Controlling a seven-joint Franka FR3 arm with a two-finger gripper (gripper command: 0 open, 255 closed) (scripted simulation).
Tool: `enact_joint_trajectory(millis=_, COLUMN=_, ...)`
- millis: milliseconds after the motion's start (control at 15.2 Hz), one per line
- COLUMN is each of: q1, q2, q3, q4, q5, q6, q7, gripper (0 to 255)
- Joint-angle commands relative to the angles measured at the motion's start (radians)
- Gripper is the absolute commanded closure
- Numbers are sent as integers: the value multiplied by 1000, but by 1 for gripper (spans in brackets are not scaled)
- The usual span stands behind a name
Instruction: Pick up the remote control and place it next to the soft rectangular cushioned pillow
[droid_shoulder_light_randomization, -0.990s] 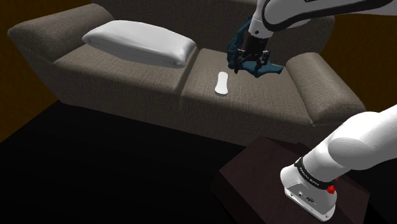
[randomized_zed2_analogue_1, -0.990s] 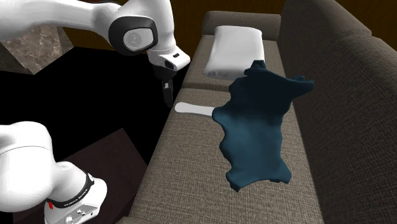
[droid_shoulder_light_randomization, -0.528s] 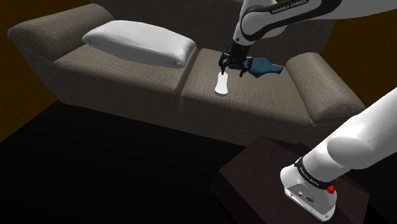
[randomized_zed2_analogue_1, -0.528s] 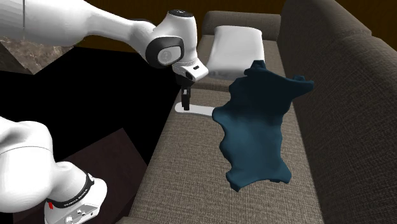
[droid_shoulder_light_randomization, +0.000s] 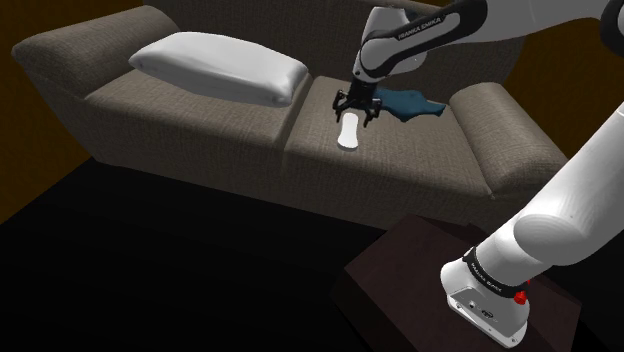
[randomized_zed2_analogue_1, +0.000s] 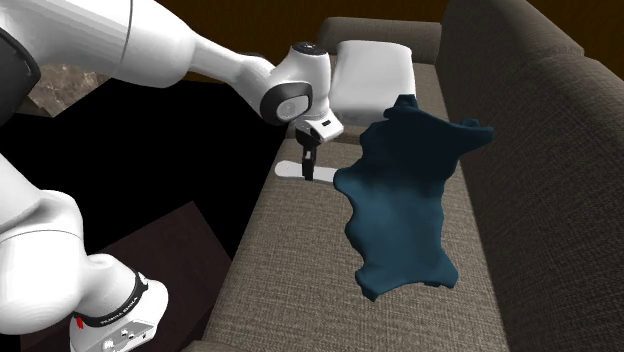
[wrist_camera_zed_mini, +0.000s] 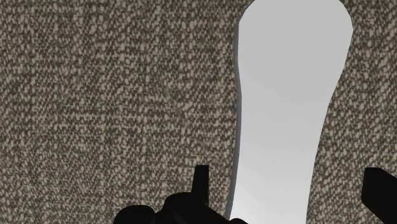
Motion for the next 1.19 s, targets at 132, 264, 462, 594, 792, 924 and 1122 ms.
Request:
enact_joint_trajectory(millis=132, q1=0, q2=33, q3=0, q4=-22, q5=-2, q6=56, q7=2, gripper=0)
enact_joint_trajectory(millis=264, q1=0, q2=33, q3=0, q4=-22, q5=-2, q6=56, q7=2, gripper=0)
enact_joint_trajectory(millis=462, q1=0, q2=33, q3=0, q4=-22, q5=-2, q6=56, q7=2, gripper=0)
enact_joint_trajectory(millis=594, q1=0, q2=33, q3=0, q4=-22, q5=-2, q6=56, q7=2, gripper=0)
enact_joint_trajectory(millis=792, q1=0, q2=33, q3=0, q4=-22, q5=-2, q6=56, q7=2, gripper=255)
enact_joint_trajectory(millis=924, q1=0, q2=33, q3=0, q4=-22, q5=-2, q6=56, q7=2, gripper=255)
enact_joint_trajectory(millis=1122, q1=0, q2=33, q3=0, q4=-22, q5=-2, q6=56, q7=2, gripper=255)
